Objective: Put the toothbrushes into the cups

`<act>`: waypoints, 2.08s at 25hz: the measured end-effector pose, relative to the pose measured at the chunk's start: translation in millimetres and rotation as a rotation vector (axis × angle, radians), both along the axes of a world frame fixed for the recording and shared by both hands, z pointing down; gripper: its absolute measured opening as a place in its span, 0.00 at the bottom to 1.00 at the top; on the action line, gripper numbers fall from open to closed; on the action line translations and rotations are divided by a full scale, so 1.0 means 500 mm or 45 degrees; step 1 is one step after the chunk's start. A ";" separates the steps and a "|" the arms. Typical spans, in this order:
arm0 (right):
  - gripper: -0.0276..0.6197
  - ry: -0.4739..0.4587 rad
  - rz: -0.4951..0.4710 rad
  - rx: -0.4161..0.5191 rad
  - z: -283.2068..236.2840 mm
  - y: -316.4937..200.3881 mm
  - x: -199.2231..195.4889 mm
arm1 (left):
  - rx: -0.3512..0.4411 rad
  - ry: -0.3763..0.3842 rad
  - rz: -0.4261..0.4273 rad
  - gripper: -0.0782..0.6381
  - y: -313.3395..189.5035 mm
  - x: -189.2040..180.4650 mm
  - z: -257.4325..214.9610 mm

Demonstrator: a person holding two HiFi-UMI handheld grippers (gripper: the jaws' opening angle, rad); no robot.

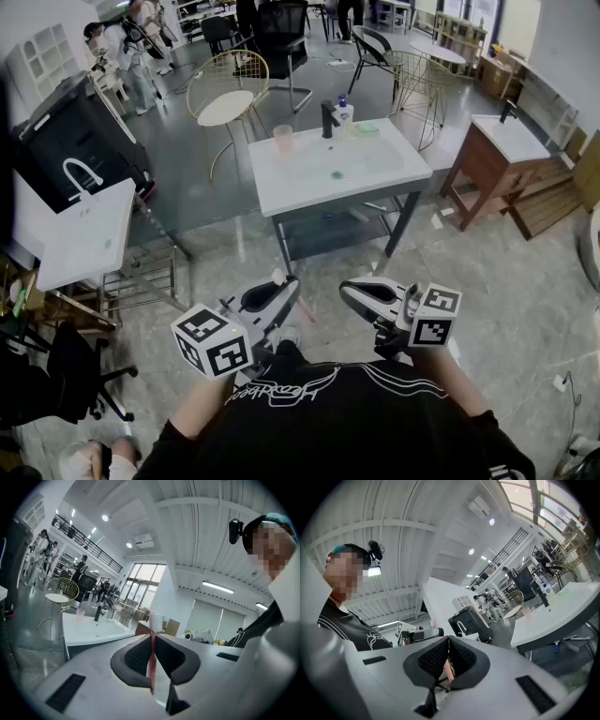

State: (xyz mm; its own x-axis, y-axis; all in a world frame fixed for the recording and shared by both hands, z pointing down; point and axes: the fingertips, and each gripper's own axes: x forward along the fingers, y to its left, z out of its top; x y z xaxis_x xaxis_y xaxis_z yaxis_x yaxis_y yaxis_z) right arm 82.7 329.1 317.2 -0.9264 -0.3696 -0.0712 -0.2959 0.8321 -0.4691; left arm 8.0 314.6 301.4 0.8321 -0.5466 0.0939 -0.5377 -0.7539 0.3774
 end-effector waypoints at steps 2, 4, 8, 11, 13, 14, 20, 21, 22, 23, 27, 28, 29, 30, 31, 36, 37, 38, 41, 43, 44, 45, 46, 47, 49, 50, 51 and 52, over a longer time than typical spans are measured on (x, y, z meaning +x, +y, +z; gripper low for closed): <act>0.09 0.002 -0.007 -0.010 0.001 0.006 -0.011 | -0.006 0.008 -0.004 0.15 0.005 -0.011 0.000; 0.09 0.006 -0.006 -0.013 0.001 0.005 -0.019 | -0.008 0.012 -0.006 0.15 0.006 -0.019 0.001; 0.09 0.021 -0.001 -0.011 0.007 -0.012 -0.033 | -0.020 0.018 -0.012 0.14 -0.010 -0.033 0.011; 0.09 0.053 -0.005 0.006 0.016 -0.026 -0.048 | -0.040 0.028 -0.015 0.14 -0.032 -0.045 0.023; 0.09 0.068 -0.001 0.009 0.022 -0.041 -0.056 | -0.056 0.033 -0.010 0.15 -0.049 -0.050 0.032; 0.09 0.071 0.002 0.004 0.026 -0.050 -0.058 | -0.066 0.035 -0.006 0.15 -0.059 -0.052 0.037; 0.09 0.073 0.038 -0.066 0.057 -0.132 -0.074 | -0.127 0.040 0.027 0.15 -0.144 -0.064 0.070; 0.09 0.070 0.047 -0.079 0.062 -0.150 -0.077 | -0.140 0.040 0.032 0.15 -0.164 -0.069 0.076; 0.09 0.065 0.057 -0.094 0.066 -0.170 -0.082 | -0.152 0.039 0.037 0.14 -0.185 -0.075 0.081; 0.09 0.059 0.066 -0.109 0.071 -0.191 -0.088 | -0.164 0.038 0.042 0.15 -0.208 -0.081 0.086; 0.09 0.034 0.118 -0.170 0.089 -0.284 -0.119 | -0.209 0.029 0.077 0.15 -0.303 -0.115 0.104; 0.09 0.029 0.132 -0.184 0.093 -0.310 -0.127 | -0.217 0.026 0.084 0.14 -0.329 -0.125 0.108; 0.09 0.024 0.143 -0.196 0.097 -0.335 -0.136 | -0.223 0.023 0.088 0.15 -0.357 -0.135 0.112; 0.09 0.020 0.151 -0.204 0.100 -0.362 -0.146 | -0.229 0.019 0.091 0.14 -0.386 -0.145 0.117; 0.09 0.020 0.158 -0.210 0.103 -0.388 -0.154 | -0.235 0.016 0.092 0.14 -0.416 -0.155 0.120; 0.09 0.044 0.207 -0.223 0.112 -0.516 -0.191 | -0.262 0.017 0.095 0.14 -0.554 -0.205 0.129; 0.09 0.043 0.216 -0.225 0.112 -0.535 -0.198 | -0.264 0.017 0.102 0.14 -0.573 -0.214 0.130; 0.09 0.042 0.224 -0.227 0.112 -0.552 -0.206 | -0.266 0.016 0.108 0.14 -0.590 -0.222 0.130; 0.09 0.044 0.244 -0.230 0.112 -0.593 -0.222 | -0.268 0.012 0.123 0.15 -0.635 -0.239 0.130; 0.09 0.043 0.256 -0.231 0.112 -0.615 -0.225 | -0.266 0.015 0.129 0.14 -0.657 -0.245 0.129; 0.09 0.041 0.262 -0.231 0.111 -0.626 -0.224 | -0.262 0.015 0.131 0.14 -0.668 -0.246 0.127; 0.09 0.037 0.267 -0.233 0.111 -0.638 -0.224 | -0.260 0.015 0.131 0.14 -0.678 -0.247 0.126; 0.09 0.035 0.271 -0.236 0.111 -0.648 -0.222 | -0.259 0.015 0.130 0.15 -0.688 -0.248 0.127; 0.09 0.034 0.271 -0.240 0.112 -0.659 -0.220 | -0.260 0.017 0.128 0.14 -0.698 -0.247 0.127; 0.09 0.036 0.266 -0.243 0.115 -0.683 -0.215 | -0.266 0.022 0.120 0.15 -0.719 -0.244 0.130; 0.09 0.034 0.263 -0.245 0.116 -0.697 -0.212 | -0.268 0.023 0.113 0.15 -0.731 -0.242 0.132; 0.09 0.030 0.258 -0.248 0.118 -0.713 -0.209 | -0.271 0.022 0.105 0.15 -0.744 -0.241 0.134; 0.09 0.025 0.252 -0.252 0.121 -0.729 -0.206 | -0.275 0.020 0.094 0.15 -0.757 -0.239 0.136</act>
State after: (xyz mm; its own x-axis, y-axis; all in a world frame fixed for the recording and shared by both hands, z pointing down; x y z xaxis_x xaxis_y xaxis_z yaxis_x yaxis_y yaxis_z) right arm -20.6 -35.4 377.5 -0.8353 -0.5485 0.0376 -0.4541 0.6497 -0.6097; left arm -111.4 -63.7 369.5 0.8715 -0.4527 0.1887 -0.4768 -0.6919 0.5421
